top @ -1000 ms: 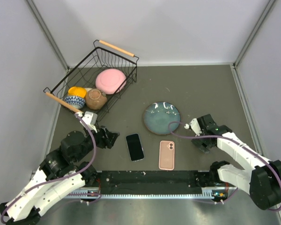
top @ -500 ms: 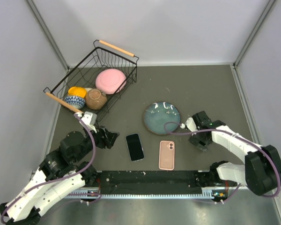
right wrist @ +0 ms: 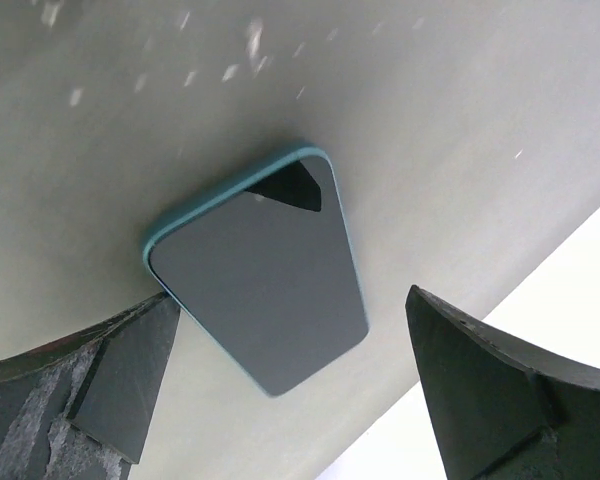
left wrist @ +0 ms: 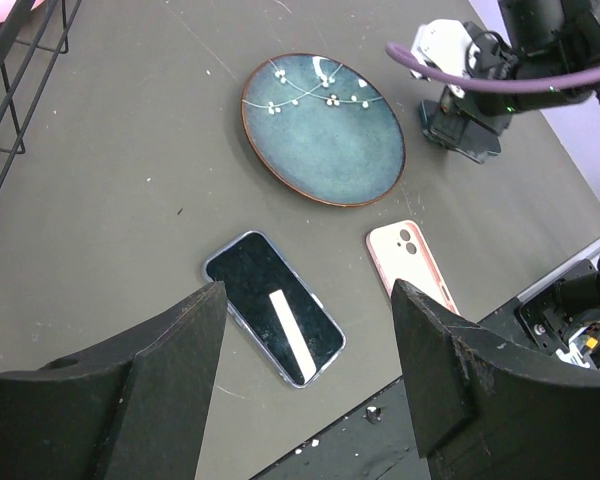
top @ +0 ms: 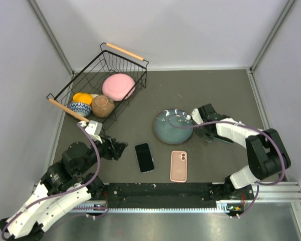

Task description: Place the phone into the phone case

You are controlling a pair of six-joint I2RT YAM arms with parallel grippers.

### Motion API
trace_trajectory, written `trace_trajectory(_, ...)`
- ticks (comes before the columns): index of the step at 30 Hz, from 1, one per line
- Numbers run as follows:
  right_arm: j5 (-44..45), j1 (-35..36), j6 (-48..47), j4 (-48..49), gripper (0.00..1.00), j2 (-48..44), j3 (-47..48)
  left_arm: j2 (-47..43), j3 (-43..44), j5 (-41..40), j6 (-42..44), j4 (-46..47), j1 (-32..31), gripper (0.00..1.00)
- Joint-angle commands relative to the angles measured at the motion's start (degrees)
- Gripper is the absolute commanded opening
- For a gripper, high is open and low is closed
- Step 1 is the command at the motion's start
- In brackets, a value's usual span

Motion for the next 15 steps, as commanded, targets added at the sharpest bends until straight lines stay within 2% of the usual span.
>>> trace_trajectory(1, -4.11, -1.76, 0.92, 4.92, 0.99, 7.69, 4.82, -1.19, -0.52, -0.06, -0.31, 2.76, -0.28, 0.72)
trace_trajectory(5, -5.34, -4.83, 1.7, 4.65, 0.99, 9.99, 8.6, -0.93, -0.87, 0.02, -0.22, 2.93, -0.45, 0.72)
trace_trajectory(8, -13.75, -8.52, 2.94, -0.69, 0.99, 9.91, 11.16, -0.4, -0.7, -0.06, -0.31, 2.84, -0.54, 0.72)
trace_trajectory(9, -19.79, -9.31, 2.85, -2.45, 0.99, 9.73, 11.51, -0.22, -0.78, -0.15, -0.31, 2.93, -0.54, 0.72)
trace_trajectory(12, -25.71, -10.2, 1.1, -4.84, 0.99, 8.5, 12.04, -0.05, -1.04, 0.2, -0.13, 2.93, -0.54, 0.72)
trace_trajectory(15, -27.75, -12.57, 0.48, -5.28, 0.99, 9.2, 13.71, 0.04, -1.31, 0.73, 0.13, 3.37, -0.72, 0.72)
